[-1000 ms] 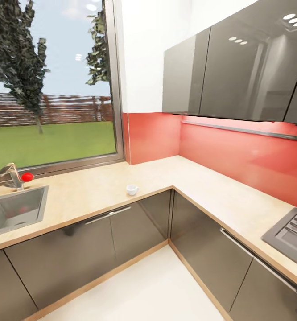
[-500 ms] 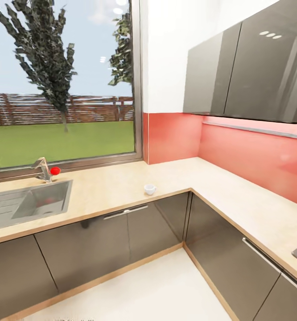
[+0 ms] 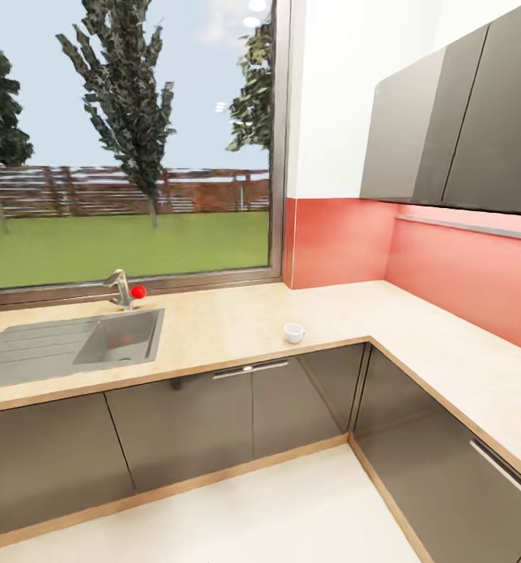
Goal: Set up a coffee station on the kitchen countertop: keep the coffee maker on the countertop, move the bottle of coffee from the kitchen shelf to the counter next to the coffee maker, place a paper coffee filter on top of the coffee maker, put the saucer next to the coffee maker with the coffee cup on the saucer, and place the electric kettle next to the coffee maker.
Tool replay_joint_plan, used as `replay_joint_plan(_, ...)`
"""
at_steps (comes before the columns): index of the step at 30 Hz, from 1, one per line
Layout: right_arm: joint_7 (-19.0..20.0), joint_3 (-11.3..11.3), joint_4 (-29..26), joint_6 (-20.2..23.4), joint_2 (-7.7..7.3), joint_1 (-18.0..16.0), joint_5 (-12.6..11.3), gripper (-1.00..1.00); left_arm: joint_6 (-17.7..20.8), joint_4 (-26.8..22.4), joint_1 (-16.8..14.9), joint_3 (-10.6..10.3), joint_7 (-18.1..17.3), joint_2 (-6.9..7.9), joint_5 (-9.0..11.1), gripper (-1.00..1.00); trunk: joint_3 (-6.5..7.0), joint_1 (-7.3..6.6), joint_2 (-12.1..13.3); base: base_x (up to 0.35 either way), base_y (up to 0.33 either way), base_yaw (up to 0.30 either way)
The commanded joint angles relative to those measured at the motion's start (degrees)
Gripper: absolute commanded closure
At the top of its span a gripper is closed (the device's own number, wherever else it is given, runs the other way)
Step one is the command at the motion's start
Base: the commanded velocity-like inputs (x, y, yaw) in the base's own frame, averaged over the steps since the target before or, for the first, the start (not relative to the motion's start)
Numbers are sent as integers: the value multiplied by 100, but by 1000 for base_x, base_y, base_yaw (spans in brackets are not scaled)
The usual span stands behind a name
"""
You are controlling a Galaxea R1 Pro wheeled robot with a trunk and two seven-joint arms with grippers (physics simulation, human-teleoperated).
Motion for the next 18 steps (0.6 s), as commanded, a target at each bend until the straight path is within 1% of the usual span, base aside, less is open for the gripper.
replay_joint_plan(1, 27, 39, 3, -18, -2, 0, -61, -100, -20, 10, -3, -42, -20, 1, 60, -100, -2, 2, -3, 0, 0, 278)
replay_joint_plan(13, 27, 38, 3, -18, -2, 0, -61, -100, -20, 10, -2, -43, -20, -3, 60, -100, -2, 2, -3, 0, -2, 278)
replay_joint_plan(15, 27, 38, 3, -18, -2, 0, -61, -100, -20, 10, -1, -45, -20, -5, 60, -100, -2, 2, -3, 0, -90, 278)
replay_joint_plan(18, 27, 38, 3, -18, -2, 0, -61, -100, -20, 10, -4, -45, -20, -7, 60, -100, -2, 2, -3, 0, -200, 278)
